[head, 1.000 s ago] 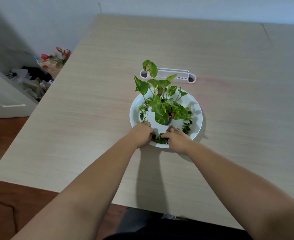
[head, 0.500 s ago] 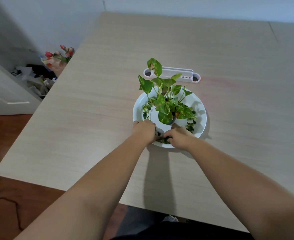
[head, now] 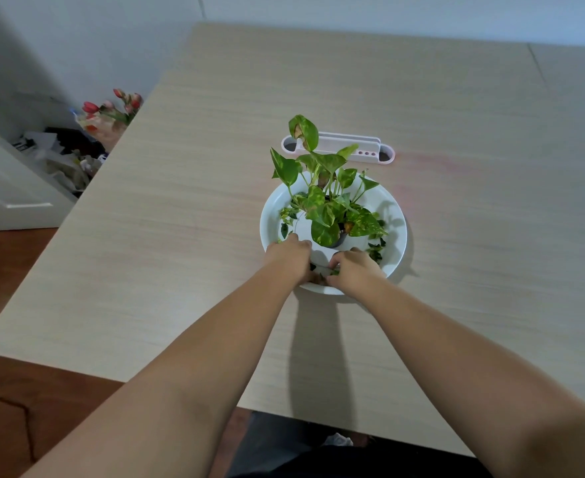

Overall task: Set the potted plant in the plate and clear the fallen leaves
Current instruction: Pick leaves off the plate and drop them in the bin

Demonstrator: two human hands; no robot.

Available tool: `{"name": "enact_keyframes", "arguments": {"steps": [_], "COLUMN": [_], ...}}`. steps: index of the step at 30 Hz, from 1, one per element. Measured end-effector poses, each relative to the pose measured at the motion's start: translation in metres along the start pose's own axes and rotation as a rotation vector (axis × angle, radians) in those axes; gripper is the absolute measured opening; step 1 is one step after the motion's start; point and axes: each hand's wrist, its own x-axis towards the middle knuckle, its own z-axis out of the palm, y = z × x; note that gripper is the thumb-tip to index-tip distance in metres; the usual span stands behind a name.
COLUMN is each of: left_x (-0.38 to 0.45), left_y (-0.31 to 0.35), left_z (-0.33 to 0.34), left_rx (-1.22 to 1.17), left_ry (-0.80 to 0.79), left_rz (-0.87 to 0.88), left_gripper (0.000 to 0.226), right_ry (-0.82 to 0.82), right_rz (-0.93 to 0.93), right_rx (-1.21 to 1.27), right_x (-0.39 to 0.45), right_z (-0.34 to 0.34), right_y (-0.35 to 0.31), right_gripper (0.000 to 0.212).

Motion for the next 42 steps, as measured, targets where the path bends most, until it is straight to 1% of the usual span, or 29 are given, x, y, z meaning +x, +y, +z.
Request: {"name": "enact_keyframes", "arguments": {"steps": [3, 6, 8, 10, 15, 18, 20, 21, 23, 24, 26, 28, 30, 33, 35, 38, 41, 42], "left_x": [0.002, 0.002, 0.003, 0.005, 0.006, 0.007, 0.006, 0.006, 0.007, 0.008, 0.007, 0.006, 0.004, 0.002, 0.002, 0.003, 0.001, 0.001], "left_y": [0.0, -0.001, -0.003, -0.007, -0.009, -0.001, 0.003, 0.003, 0.002, -0.001, -0.005, -0.008, -0.01, -0.013, -0.015, -0.021, -0.027, -0.029], "left_z": [0.001, 0.001, -0.001, -0.003, -0.006, -0.006, -0.005, -0.004, -0.002, 0.001, 0.003, 0.004, 0.004, 0.002, 0.001, -0.002, -0.008, -0.009], "left_rx": [0.017, 0.014, 0.006, -0.003, -0.078, -0.03, 0.009, 0.018, 0.014, -0.005, -0.061, -0.1, -0.109, -0.11, -0.143, -0.317, -0.436, -0.452], "left_ry": [0.01, -0.01, -0.02, -0.042, -0.11, -0.119, -0.106, -0.097, -0.086, -0.077, -0.068, -0.066, -0.059, -0.052, -0.066, -0.051, 0.001, 0.016], "left_rz": [0.002, 0.019, 0.034, 0.057, 0.063, 0.103, 0.115, 0.117, 0.118, 0.125, 0.144, 0.17, 0.205, 0.229, 0.217, 0.148, 0.073, 0.061], "left_gripper": [0.047, 0.034, 0.023, 0.023, 0.024, 0.028, 0.02, 0.018, 0.011, 0.01, 0.015, 0.018, 0.017, 0.015, 0.015, 0.017, 0.016, 0.015], "right_ry": [-0.002, 0.001, 0.016, 0.01, -0.003, -0.012, -0.01, -0.008, -0.011, -0.017, -0.031, -0.03, -0.037, -0.083, -0.104, -0.115, -0.039, -0.016], "right_rz": [0.036, 0.035, 0.003, -0.035, 0.006, -0.045, -0.065, -0.064, -0.054, -0.055, -0.077, -0.117, -0.151, -0.169, -0.164, -0.138, -0.062, -0.016], "right_rx": [-0.048, -0.015, 0.016, 0.021, 0.116, 0.088, 0.052, 0.045, 0.046, 0.049, 0.041, 0.034, 0.026, -0.002, -0.004, -0.003, 0.06, 0.088], "right_x": [0.002, 0.003, 0.004, 0.004, 0.005, 0.005, 0.006, 0.006, 0.006, 0.006, 0.006, 0.003, 0.003, 0.005, 0.008, 0.01, 0.008, 0.007], "right_z": [0.001, 0.004, 0.007, 0.009, 0.01, 0.008, 0.01, 0.011, 0.013, 0.014, 0.015, 0.015, 0.015, 0.012, 0.009, 0.008, 0.011, 0.011], "right_y": [-0.006, -0.008, -0.005, -0.002, 0.006, 0.003, -0.001, -0.003, -0.006, -0.006, -0.005, -0.002, 0.0, 0.003, 0.008, 0.014, 0.01, 0.006], "right_gripper": [0.032, 0.026, 0.024, 0.024, 0.027, 0.015, 0.004, 0.003, 0.002, 0.007, 0.021, 0.025, 0.026, 0.019, 0.018, 0.022, 0.017, 0.02]}}
